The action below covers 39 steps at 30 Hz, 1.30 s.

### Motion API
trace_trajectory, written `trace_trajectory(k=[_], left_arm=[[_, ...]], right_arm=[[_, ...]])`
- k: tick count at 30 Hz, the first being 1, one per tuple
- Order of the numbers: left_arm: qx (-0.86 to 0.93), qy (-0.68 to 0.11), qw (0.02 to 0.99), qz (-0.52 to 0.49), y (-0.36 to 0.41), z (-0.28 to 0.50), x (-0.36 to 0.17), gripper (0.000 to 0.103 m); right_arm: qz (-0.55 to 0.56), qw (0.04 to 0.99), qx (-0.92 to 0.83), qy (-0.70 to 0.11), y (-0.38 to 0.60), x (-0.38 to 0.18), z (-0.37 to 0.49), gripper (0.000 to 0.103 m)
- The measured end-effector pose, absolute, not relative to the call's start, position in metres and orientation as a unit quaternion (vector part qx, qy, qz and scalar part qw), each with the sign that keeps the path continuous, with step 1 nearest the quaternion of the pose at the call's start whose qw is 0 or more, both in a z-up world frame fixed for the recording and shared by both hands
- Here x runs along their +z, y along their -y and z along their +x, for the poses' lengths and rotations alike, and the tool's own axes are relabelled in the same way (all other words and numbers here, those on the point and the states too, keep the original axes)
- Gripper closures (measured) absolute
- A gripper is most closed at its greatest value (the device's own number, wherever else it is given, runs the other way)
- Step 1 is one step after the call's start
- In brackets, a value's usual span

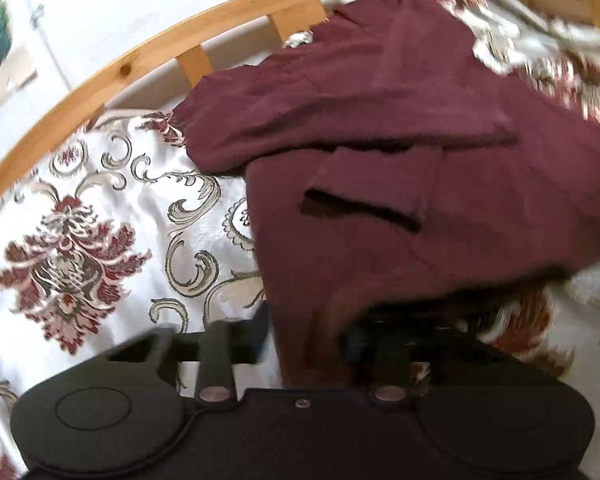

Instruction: Fold small clothes

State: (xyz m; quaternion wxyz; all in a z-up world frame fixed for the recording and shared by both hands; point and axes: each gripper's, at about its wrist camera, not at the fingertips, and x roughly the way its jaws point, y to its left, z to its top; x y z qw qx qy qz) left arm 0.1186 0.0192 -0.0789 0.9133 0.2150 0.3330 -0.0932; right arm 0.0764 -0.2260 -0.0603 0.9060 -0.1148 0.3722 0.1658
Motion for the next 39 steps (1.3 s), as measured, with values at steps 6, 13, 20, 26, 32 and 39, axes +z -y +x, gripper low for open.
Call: trace_trajectory(k=[6, 13, 20, 26, 32, 39], left_arm=[[-0.096, -0.313, 0.932, 0.153, -0.026, 0.121, -0.061, 0.096], [-0.080, -0.322, 0.942, 0.044, -0.041, 0.128, -0.037, 0.097], [-0.074, -0.307, 0.949, 0.012, -0.051, 0.120, -0.024, 0.097], [-0.071, -0.307, 0.949, 0.009, -0.052, 0.117, -0.023, 0.097], [-0.069, -0.299, 0.952, 0.012, -0.052, 0.112, -0.017, 0.097], [-0.071, -0.306, 0.949, 0.035, -0.045, 0.104, -0.019, 0.098]], right_arm=[[-0.197, 0.905, 0.179, -0.333, 0.204, -0.060, 0.069, 0.000], [-0.292, 0.906, 0.162, -0.260, 0.170, -0.069, 0.061, 0.001], [-0.375, 0.902, 0.086, -0.198, 0.158, -0.081, 0.049, 0.034], [-0.395, 0.891, 0.060, -0.214, 0.174, -0.092, 0.032, 0.034], [-0.380, 0.893, 0.053, -0.235, 0.191, -0.089, 0.028, 0.030], [-0.351, 0.904, 0.067, -0.237, 0.212, -0.078, 0.019, 0.095]])
